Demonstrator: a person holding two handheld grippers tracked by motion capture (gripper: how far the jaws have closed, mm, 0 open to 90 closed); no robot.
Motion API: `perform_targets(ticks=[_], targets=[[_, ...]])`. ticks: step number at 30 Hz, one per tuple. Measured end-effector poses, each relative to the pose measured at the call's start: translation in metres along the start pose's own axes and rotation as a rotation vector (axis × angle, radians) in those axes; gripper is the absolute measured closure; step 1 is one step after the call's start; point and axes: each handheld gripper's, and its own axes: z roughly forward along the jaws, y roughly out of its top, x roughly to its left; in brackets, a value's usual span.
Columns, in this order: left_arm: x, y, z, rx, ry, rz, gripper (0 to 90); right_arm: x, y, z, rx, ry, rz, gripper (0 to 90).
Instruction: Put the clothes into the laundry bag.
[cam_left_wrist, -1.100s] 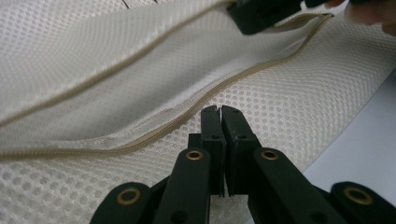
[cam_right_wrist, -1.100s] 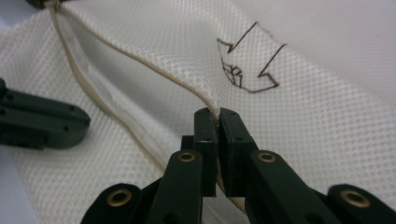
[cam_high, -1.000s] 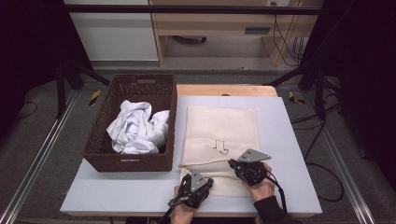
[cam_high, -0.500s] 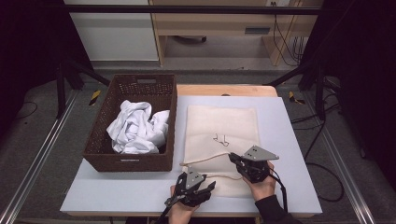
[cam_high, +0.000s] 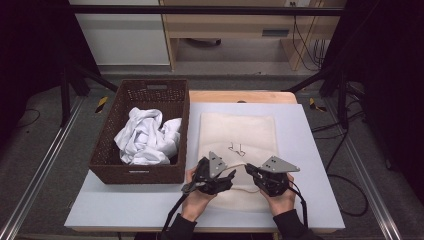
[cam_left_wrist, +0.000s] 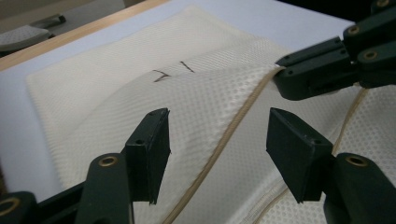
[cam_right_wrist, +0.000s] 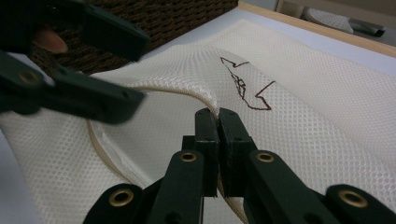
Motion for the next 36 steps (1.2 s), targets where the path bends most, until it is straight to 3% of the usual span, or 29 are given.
perform_targets(ticks=[3, 4, 5, 6, 8, 11, 14, 18, 21, 24, 27, 28, 30, 31, 34, 36], targets=[[-0.006, 0.001, 0.010, 0.024, 0.021, 0.026, 50.2, 0.000, 0.000, -0.001, -0.007, 0.000, 0.003, 87.3], [-0.005, 0.001, 0.012, 0.030, 0.022, 0.023, 66.9, 0.000, 0.000, -0.001, -0.005, -0.001, 0.001, 87.3], [-0.004, 0.001, 0.012, 0.025, 0.012, 0.012, 72.3, 0.000, 0.000, -0.001, -0.005, -0.002, 0.001, 87.2], [-0.002, 0.001, 0.012, 0.017, -0.005, 0.000, 72.3, 0.000, 0.000, -0.001, -0.005, -0.002, 0.001, 87.2], [0.002, 0.002, 0.009, 0.007, -0.016, -0.018, 80.6, -0.001, 0.000, -0.002, -0.007, 0.002, 0.001, 86.9], [0.003, 0.005, 0.006, 0.000, -0.012, -0.013, 85.5, 0.001, 0.000, -0.001, -0.007, 0.010, -0.006, 85.8], [0.004, 0.007, 0.005, -0.004, -0.009, -0.015, 86.4, 0.002, 0.000, -0.001, -0.012, 0.006, -0.015, 81.6], [0.006, 0.011, 0.002, -0.019, 0.003, -0.034, 86.6, 0.001, -0.001, 0.001, -0.006, -0.002, 0.001, 65.0], [0.006, 0.014, -0.002, -0.038, -0.001, -0.040, 86.5, 0.002, -0.002, 0.006, 0.014, -0.017, -0.002, 60.3], [0.002, 0.014, -0.004, -0.040, -0.002, -0.019, 86.0, 0.003, -0.002, 0.010, 0.033, -0.042, -0.017, 66.7], [0.000, 0.008, -0.002, -0.030, -0.008, -0.022, 83.0, 0.002, -0.001, 0.009, 0.036, -0.053, -0.012, 84.6], [0.000, 0.005, -0.002, -0.025, -0.010, -0.027, 79.3, 0.001, 0.000, 0.009, 0.033, -0.061, -0.015, 86.4], [-0.001, 0.000, -0.005, -0.022, -0.009, -0.040, 68.4, 0.001, 0.001, 0.007, 0.025, -0.066, -0.009, 86.9], [-0.002, -0.002, -0.009, -0.030, -0.012, -0.052, 58.7, 0.000, 0.003, 0.006, 0.016, -0.071, -0.004, 87.0], [-0.002, -0.012, -0.025, -0.054, -0.030, -0.095, 54.8, -0.001, 0.004, 0.004, 0.007, -0.075, 0.003, 87.0], [-0.004, -0.022, -0.035, -0.070, -0.049, -0.111, 56.8, -0.001, 0.006, 0.003, -0.003, -0.079, 0.004, 87.0]])
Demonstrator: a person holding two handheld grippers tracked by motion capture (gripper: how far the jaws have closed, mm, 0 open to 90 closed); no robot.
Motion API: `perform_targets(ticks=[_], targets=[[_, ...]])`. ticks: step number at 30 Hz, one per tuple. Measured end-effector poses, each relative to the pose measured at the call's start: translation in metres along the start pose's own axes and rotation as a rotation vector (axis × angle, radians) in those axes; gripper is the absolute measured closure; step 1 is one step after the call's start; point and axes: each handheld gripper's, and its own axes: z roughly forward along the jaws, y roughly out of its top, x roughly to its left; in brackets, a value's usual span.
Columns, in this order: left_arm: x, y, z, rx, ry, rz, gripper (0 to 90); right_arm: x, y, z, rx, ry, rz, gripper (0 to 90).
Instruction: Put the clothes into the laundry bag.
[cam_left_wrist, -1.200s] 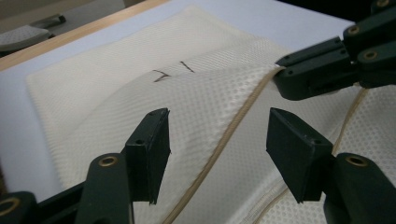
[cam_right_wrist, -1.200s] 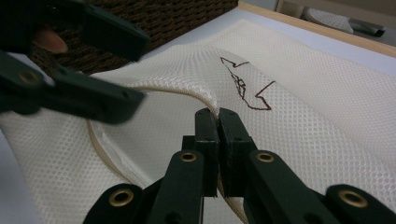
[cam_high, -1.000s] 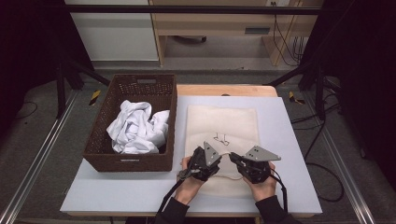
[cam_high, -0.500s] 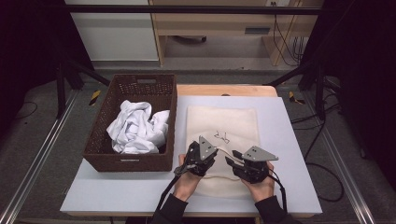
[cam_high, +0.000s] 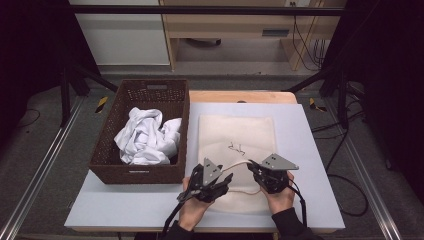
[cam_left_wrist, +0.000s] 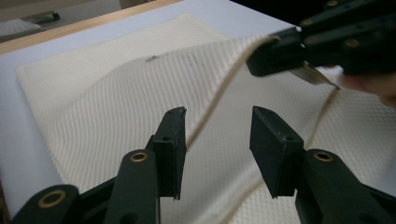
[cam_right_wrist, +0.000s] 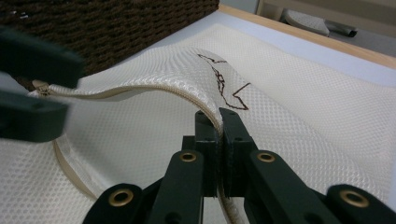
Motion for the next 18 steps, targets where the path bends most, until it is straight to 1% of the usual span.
perform_targets(ticks=[1, 3, 4, 5, 6, 8, 12, 14, 16, 18], targets=[[-0.002, -0.007, -0.003, 0.006, -0.022, -0.010, 62.1, 0.000, 0.001, -0.001, -0.006, -0.003, 0.002, 87.0], [-0.004, -0.017, -0.004, 0.033, -0.042, -0.009, 70.6, -0.001, 0.003, -0.002, -0.021, -0.005, 0.007, 87.0], [-0.006, -0.023, -0.003, 0.051, -0.049, -0.004, 74.6, -0.001, 0.004, -0.003, -0.028, -0.006, 0.006, 87.1], [-0.006, -0.031, 0.000, 0.077, -0.059, -0.011, 78.9, 0.000, 0.005, -0.003, -0.038, -0.008, 0.009, 87.0], [-0.006, -0.035, 0.003, 0.091, -0.060, -0.016, 82.3, 0.000, 0.006, -0.004, -0.049, -0.005, 0.006, 87.1], [-0.005, -0.045, 0.009, 0.125, -0.064, -0.028, 85.8, 0.000, 0.008, -0.006, -0.060, -0.007, 0.006, 87.0], [-0.006, -0.054, 0.016, 0.158, -0.045, -0.026, 86.5, -0.001, 0.011, -0.008, -0.082, 0.001, 0.012, 87.0], [-0.006, -0.055, 0.017, 0.162, -0.039, -0.027, 84.1, -0.001, 0.011, -0.009, -0.086, 0.004, 0.015, 87.1], [-0.006, -0.053, 0.014, 0.142, -0.044, -0.040, 77.0, -0.002, 0.010, -0.010, -0.086, 0.007, 0.015, 87.0], [-0.005, -0.046, 0.007, 0.114, -0.042, -0.038, 71.0, -0.002, 0.010, -0.010, -0.082, 0.013, 0.011, 87.0]])
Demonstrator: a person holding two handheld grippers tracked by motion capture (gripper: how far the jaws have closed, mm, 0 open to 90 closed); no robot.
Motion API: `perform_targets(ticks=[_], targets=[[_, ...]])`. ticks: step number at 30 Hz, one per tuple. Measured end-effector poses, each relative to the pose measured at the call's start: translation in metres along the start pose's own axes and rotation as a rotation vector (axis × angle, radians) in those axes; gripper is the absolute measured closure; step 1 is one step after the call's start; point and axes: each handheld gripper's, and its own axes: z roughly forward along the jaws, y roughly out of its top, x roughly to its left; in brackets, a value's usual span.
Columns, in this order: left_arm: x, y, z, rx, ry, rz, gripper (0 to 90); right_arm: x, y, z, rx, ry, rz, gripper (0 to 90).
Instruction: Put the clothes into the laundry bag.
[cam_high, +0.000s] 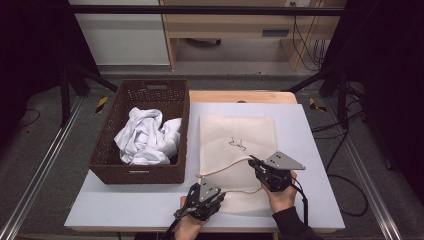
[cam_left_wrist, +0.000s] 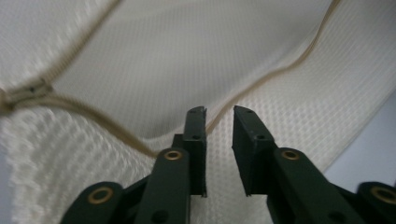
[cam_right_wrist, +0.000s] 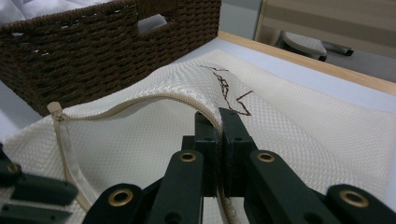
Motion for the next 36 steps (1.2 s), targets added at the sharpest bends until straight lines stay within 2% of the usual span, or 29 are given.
perform_targets(ticks=[2, 3, 4, 6, 9, 13, 15, 17, 18, 21, 25, 26, 29, 31, 33, 36], targets=[[0.001, 0.010, -0.014, -0.044, 0.002, 0.001, 63.2, 0.000, 0.000, 0.000, 0.003, 0.000, 0.001, 87.0], [0.002, 0.017, -0.022, -0.071, 0.007, 0.002, 56.3, 0.000, 0.000, 0.000, 0.005, 0.001, 0.001, 86.9], [0.004, 0.024, -0.031, -0.098, 0.010, 0.000, 56.3, 0.000, 0.000, 0.000, 0.005, 0.001, 0.001, 86.9], [0.009, 0.040, -0.049, -0.151, 0.027, 0.012, 49.6, 0.000, -0.001, 0.000, 0.007, 0.004, 0.002, 86.9], [0.022, 0.066, -0.076, -0.215, 0.103, 0.038, 42.8, 0.000, -0.001, 0.000, 0.008, 0.004, 0.001, 86.9], [0.051, 0.094, -0.103, -0.239, 0.177, 0.034, 37.8, 0.000, -0.001, -0.001, 0.007, 0.007, 0.004, 86.8], [0.068, 0.103, -0.112, -0.230, 0.212, 0.036, 35.9, 0.000, -0.002, -0.001, 0.010, 0.007, 0.006, 86.8], [0.086, 0.109, -0.117, -0.232, 0.212, 0.003, 33.6, -0.001, -0.002, 0.000, 0.010, 0.006, 0.002, 86.8], [0.093, 0.112, -0.119, -0.233, 0.227, -0.008, 32.8, -0.001, -0.002, 0.000, 0.012, 0.007, 0.002, 86.8], [0.116, 0.117, -0.122, -0.202, 0.286, -0.006, 31.2, -0.001, -0.002, 0.000, 0.014, 0.007, 0.003, 86.7], [0.145, 0.118, -0.116, -0.143, 0.353, 0.023, 27.8, -0.001, -0.003, 0.001, 0.021, 0.011, 0.007, 86.7], [0.152, 0.117, -0.114, -0.129, 0.359, 0.018, 27.2, -0.001, -0.003, 0.001, 0.022, 0.010, 0.005, 86.6], [0.177, 0.114, -0.106, -0.092, 0.338, -0.032, 25.3, -0.002, -0.003, 0.002, 0.028, 0.012, 0.004, 86.5], [0.191, 0.110, -0.101, -0.056, 0.341, -0.044, 20.9, -0.002, -0.003, 0.002, 0.032, 0.015, 0.005, 86.4], [0.203, 0.106, -0.097, -0.017, 0.347, -0.047, 18.8, -0.003, -0.004, 0.002, 0.034, 0.015, 0.006, 86.4], [0.215, 0.101, -0.090, 0.035, 0.340, -0.025, 17.2, -0.004, -0.004, 0.002, 0.039, 0.015, 0.010, 86.3]])
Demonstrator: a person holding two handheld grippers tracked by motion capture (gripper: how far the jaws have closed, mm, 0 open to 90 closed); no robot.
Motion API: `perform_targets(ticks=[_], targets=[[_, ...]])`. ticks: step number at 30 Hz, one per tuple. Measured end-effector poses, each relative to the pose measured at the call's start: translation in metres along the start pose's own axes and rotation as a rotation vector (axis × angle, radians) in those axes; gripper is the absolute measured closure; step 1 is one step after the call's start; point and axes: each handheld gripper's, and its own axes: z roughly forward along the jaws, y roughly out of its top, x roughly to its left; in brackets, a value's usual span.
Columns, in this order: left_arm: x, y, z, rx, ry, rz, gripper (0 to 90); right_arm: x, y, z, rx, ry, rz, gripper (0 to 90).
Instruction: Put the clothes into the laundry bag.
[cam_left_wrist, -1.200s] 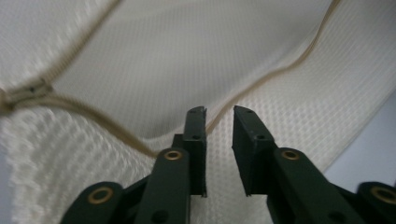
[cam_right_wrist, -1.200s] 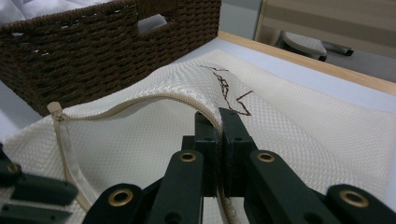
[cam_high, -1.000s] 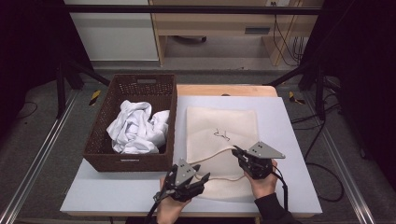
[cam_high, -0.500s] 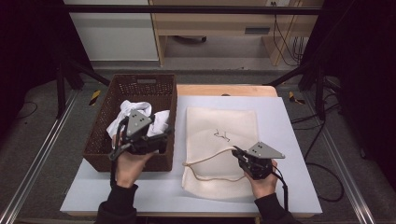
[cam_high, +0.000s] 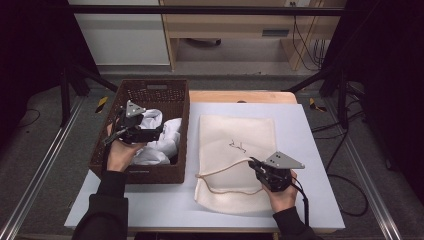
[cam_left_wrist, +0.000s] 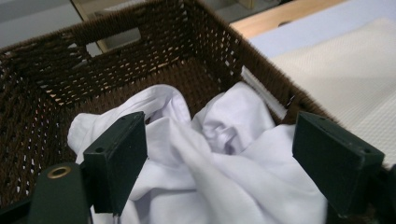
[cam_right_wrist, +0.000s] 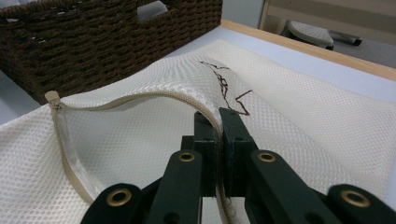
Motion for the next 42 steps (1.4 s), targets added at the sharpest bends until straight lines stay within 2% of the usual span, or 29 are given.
perform_targets(ticks=[3, 7, 10, 14, 16, 17, 20, 24, 29, 31, 35, 37, 40, 41, 42], targets=[[0.006, -0.005, 0.011, 0.052, 0.002, 0.029, 15.2, 0.000, 0.000, 0.001, 0.003, 0.001, 0.000, 86.2], [0.011, -0.015, 0.024, 0.116, -0.015, 0.040, 10.9, 0.000, 0.000, 0.000, 0.004, -0.002, -0.002, 86.3], [0.011, -0.018, 0.031, 0.139, -0.045, 0.040, 10.0, -0.001, 0.000, 0.001, 0.011, -0.002, 0.003, 86.5], [0.010, -0.025, 0.041, 0.163, -0.070, 0.062, 5.3, -0.001, -0.001, 0.001, 0.013, -0.001, 0.002, 86.5], [0.011, -0.033, 0.048, 0.185, -0.088, 0.043, 3.3, -0.001, -0.001, 0.001, 0.014, 0.000, 0.001, 86.5], [0.010, -0.034, 0.051, 0.206, -0.083, 0.036, 2.7, -0.001, -0.001, 0.001, 0.014, 0.000, 0.001, 86.5], [0.009, -0.034, 0.055, 0.232, -0.079, 0.051, 1.6, -0.001, -0.001, 0.001, 0.013, 0.003, 0.003, 86.3], [0.004, -0.038, 0.066, 0.309, -0.069, 0.094, 0.9, -0.001, -0.001, 0.001, 0.019, 0.005, 0.004, 86.2], [-0.001, -0.040, 0.075, 0.374, -0.066, 0.107, 1.1, -0.002, -0.001, 0.001, 0.021, 0.006, 0.007, 85.5], [-0.001, -0.041, 0.076, 0.384, -0.073, 0.109, 1.4, -0.002, -0.002, 0.001, 0.021, 0.006, 0.006, 85.5], [-0.001, -0.041, 0.079, 0.425, -0.091, 0.089, 3.6, -0.002, -0.002, 0.002, 0.023, 0.008, 0.007, 85.0], [-0.001, -0.041, 0.082, 0.463, -0.091, 0.067, 6.3, -0.003, -0.002, 0.002, 0.027, 0.010, 0.009, 85.0], [-0.002, -0.041, 0.085, 0.498, -0.094, 0.070, 12.2, -0.003, -0.002, 0.002, 0.030, 0.010, 0.010, 84.8], [-0.002, -0.041, 0.085, 0.507, -0.097, 0.068, 17.6, -0.002, -0.002, 0.002, 0.030, 0.009, 0.010, 84.8], [-0.002, -0.041, 0.085, 0.514, -0.098, 0.071, 17.6, -0.002, -0.002, 0.002, 0.029, 0.010, 0.010, 84.9]])
